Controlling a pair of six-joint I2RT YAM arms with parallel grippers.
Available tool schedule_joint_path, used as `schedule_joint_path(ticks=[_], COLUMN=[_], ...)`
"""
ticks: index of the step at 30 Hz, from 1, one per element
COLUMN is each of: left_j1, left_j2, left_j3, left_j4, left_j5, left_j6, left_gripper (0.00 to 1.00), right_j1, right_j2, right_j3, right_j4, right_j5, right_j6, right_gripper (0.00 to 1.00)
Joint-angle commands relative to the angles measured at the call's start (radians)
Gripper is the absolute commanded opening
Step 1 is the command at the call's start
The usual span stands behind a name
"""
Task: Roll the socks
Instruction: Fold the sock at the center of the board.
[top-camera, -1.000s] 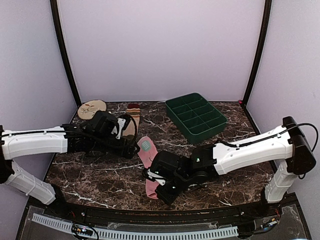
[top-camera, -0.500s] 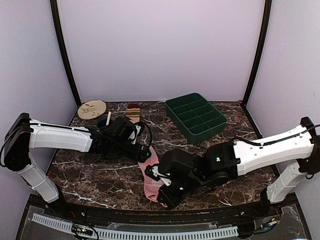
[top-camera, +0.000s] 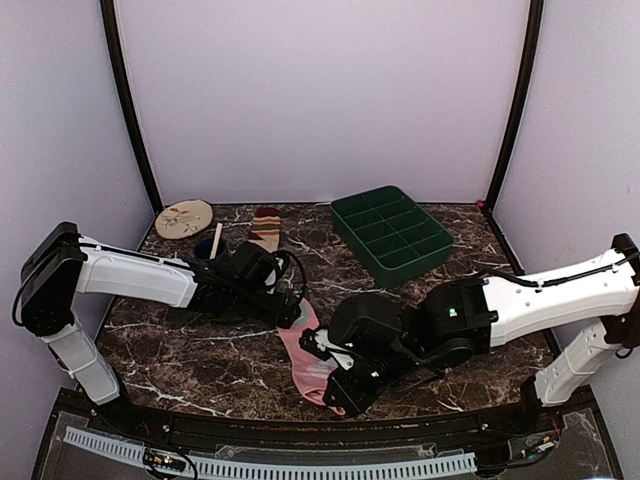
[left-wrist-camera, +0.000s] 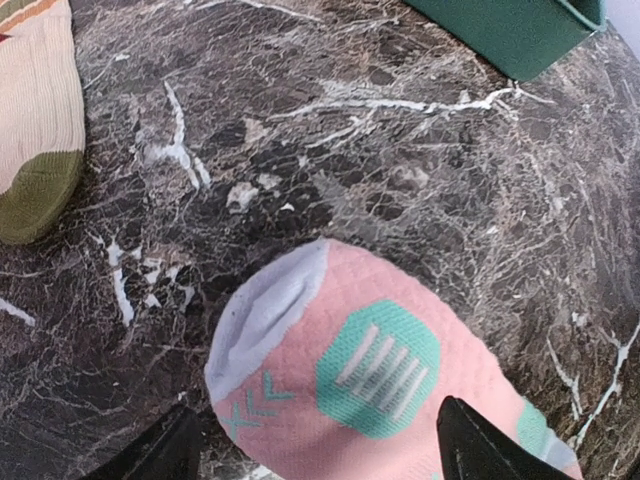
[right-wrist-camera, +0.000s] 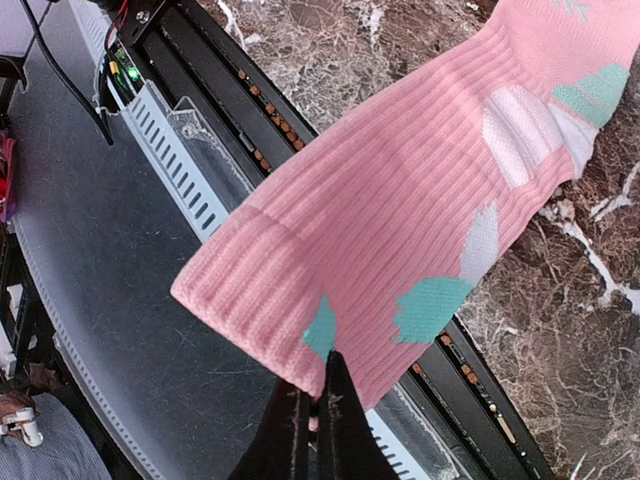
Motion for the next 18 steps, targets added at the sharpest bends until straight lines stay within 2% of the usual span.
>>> schedule_joint_path(ticks=[1, 8, 18], left_j1=[-0.003, -0.003, -0.001], left_j2=[0.011, -0.007, 0.087], left_j3=[-0.024, -0.075, -0.061], left_j4=[-0.001, 0.023, 0.064], left_j5=[-0.059, -0.167, -0.098], left_j6=[-0.018, -0.048, -0.061], left_gripper=[0.83, 0.81, 0.77], right_j1=[0.013, 0.014, 0.013], right_j2=[-0.011, 0.017, 0.100], right_j3=[0.033, 0.124, 0.257], right_j4=[-0.044, -0.141, -0.255], right_j5=[-0.002, -0.002, 0.034], right_j6=[0.000, -0.035, -0.105], right_gripper=[0.00, 0.00, 0.00])
